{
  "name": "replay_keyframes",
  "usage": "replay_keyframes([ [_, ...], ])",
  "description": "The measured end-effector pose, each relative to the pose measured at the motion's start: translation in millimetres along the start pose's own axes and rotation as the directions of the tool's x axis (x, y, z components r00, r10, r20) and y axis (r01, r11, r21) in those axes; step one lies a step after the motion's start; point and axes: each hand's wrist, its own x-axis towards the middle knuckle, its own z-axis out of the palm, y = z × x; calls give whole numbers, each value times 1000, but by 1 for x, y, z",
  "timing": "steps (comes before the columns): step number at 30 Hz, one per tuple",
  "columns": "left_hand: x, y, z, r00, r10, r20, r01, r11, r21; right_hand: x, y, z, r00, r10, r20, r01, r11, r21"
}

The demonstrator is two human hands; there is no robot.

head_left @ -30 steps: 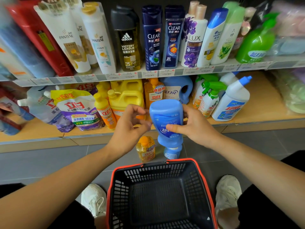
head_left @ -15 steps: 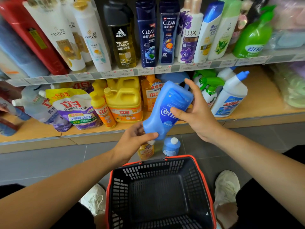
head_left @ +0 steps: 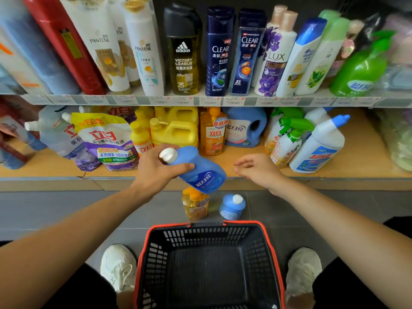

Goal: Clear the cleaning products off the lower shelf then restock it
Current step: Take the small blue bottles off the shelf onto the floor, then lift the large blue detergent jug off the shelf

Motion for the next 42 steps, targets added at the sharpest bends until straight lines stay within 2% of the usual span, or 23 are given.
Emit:
replay_keyframes([
  [3, 5, -3, -12, 992, 124, -33, -108, 948, 298, 26, -2, 4, 998, -44, -34, 40, 995, -94],
  [8, 12, -20, -32, 991, 135, -20, -105, 851, 514, 73, 12, 5, 987, 55, -151, -67, 995, -71],
  [12, 15, -49, -37, 996, 84, 25, -81, 782, 619, 105, 25, -3, 981, 105, -163, -114, 992, -50],
  [17, 15, -90, -33, 997, 12, 80, -63, 737, 673, 142, 30, -6, 980, 91, -176, -74, 992, 101],
  [21, 16, -116, -19, 982, -154, 110, 35, 716, 697, 150, 38, 6, 982, 79, -174, -36, 971, 237],
  [24, 12, -137, -1, 970, -198, 140, 41, 703, 710, 149, 46, 12, 988, 42, -148, -1, 962, 272],
  [28, 1, -161, 19, 959, -263, 103, 112, 691, 714, 139, 60, 7, 998, 36, -55, -21, 968, 249],
  [29, -3, -166, 21, 957, -278, 85, 138, 692, 708, 136, 65, 5, 993, 40, -107, -19, 981, 193],
  [31, -9, -175, 24, 951, -301, 65, 175, 702, 690, 133, 74, 1, 939, 50, -341, -21, 996, 86],
  [33, -14, -179, 27, 942, -329, 66, 197, 701, 685, 133, 80, -4, 828, 98, -552, -37, 992, 121],
  [34, -16, -180, 28, 938, -341, 66, 207, 700, 683, 135, 80, -7, 805, 123, -580, -30, 986, 166],
  [38, -20, -182, 26, 908, -402, 118, 225, 706, 671, 152, 72, -16, 916, 62, -396, 41, 968, 248],
  [42, -15, -168, 20, 864, -482, 145, 261, 675, 690, 158, 70, -17, 943, 9, -332, 70, 972, 223],
])
